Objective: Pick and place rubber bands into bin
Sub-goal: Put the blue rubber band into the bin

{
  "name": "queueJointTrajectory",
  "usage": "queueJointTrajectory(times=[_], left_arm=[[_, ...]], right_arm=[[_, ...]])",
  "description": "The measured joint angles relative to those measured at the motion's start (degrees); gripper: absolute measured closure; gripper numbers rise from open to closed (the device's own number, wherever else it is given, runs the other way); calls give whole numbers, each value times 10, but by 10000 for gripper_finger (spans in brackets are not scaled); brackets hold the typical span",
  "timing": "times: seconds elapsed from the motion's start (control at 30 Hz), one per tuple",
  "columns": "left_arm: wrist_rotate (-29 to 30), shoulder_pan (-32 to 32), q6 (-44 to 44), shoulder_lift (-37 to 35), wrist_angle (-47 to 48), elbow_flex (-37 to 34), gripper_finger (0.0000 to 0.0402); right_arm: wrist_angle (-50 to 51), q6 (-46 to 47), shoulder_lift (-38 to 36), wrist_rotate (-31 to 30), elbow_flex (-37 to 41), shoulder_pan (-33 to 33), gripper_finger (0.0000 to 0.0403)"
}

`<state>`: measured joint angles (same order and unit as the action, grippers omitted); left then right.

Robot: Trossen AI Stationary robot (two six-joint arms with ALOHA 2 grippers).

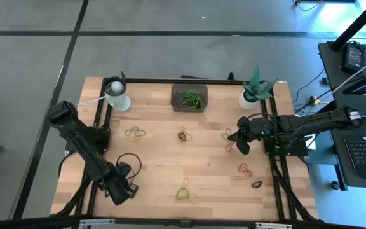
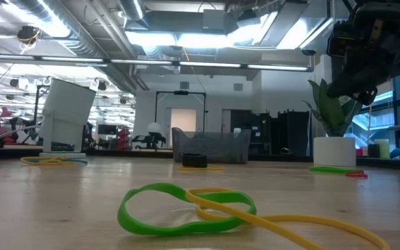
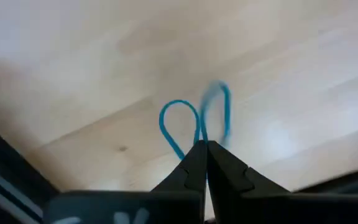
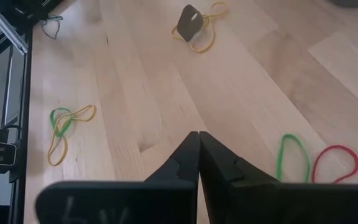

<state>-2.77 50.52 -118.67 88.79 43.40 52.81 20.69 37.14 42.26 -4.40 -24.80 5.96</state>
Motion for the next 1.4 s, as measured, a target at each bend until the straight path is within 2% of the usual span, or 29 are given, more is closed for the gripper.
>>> queueJointTrajectory(times=[0.07,0.17,0.33,0.57,0.9,1.13,1.27,1.4], left_arm=[[38,-2,-5,-18,27,19,398],[35,-17,10,-33,101,52,398],[44,-75,110,-37,214,108,398],[98,-226,364,-37,263,165,398],[183,-519,849,-26,216,292,398],[167,-682,1142,54,138,428,398],[140,-738,1251,143,136,525,398],[110,-765,1323,231,140,600,398]], right_arm=[[0,-1,0,0,0,0,391],[0,-1,0,0,0,0,391],[0,-1,0,-5,0,0,391],[0,-1,0,-5,0,0,391],[0,-1,0,-6,0,0,391],[0,-1,0,-6,0,0,391],[1,0,0,-6,0,0,391],[1,1,0,-6,0,0,391]])
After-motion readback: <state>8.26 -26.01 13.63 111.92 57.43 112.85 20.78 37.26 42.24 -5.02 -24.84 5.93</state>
